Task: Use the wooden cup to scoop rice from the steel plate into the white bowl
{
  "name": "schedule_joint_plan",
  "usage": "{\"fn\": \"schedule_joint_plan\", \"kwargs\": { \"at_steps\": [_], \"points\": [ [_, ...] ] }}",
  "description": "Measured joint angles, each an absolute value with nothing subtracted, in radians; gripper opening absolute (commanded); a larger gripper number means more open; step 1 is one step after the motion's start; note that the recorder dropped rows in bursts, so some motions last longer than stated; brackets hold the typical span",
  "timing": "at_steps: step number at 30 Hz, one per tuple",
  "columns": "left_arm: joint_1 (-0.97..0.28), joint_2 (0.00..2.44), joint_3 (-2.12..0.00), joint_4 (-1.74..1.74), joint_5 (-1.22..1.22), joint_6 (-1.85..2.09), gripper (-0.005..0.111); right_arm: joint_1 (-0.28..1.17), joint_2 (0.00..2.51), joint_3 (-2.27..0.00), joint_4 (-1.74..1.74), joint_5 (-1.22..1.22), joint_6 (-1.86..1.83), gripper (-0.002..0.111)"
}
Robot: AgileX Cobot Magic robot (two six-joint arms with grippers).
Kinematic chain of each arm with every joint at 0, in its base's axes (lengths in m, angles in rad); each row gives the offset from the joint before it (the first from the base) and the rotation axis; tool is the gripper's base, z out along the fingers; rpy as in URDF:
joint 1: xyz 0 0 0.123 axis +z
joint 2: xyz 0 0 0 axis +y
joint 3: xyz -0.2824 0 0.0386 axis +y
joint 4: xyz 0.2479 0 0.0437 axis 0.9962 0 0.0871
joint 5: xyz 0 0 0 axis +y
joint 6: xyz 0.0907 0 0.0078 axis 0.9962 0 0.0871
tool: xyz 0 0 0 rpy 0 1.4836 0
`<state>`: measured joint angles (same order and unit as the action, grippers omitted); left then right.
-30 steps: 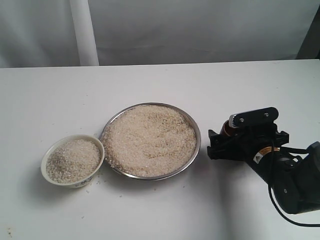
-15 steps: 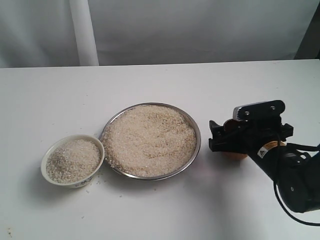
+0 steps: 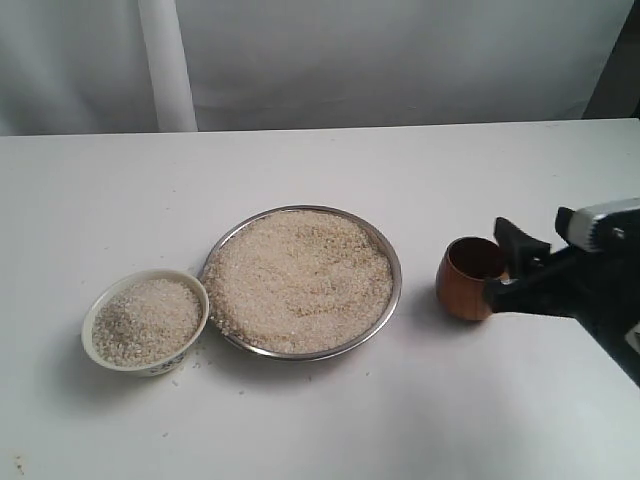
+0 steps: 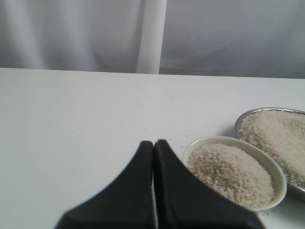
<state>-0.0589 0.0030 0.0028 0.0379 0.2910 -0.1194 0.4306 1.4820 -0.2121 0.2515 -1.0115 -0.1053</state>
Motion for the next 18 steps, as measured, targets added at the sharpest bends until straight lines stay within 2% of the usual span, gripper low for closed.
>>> {"fn": "schedule_joint_plan", "kwargs": {
  "at_steps": [5, 7, 18],
  "points": [
    [-0.059, 0.003, 0.003, 0.038, 0.291, -0.119, 0.000, 0.431, 1.308, -0.088, 0.242, -1.089, -0.105, 0.007],
    [-0.059, 0.003, 0.003, 0.038, 0.291, -0.119, 0.000, 0.431, 1.244, -0.061, 0.228, -1.099, -0.105, 0.000],
    [-0.059, 0.003, 0.003, 0.038, 0.291, -0.119, 0.000, 0.431, 1.006, -0.039, 0.156, -1.078, -0.061, 0.000]
  ]
}}
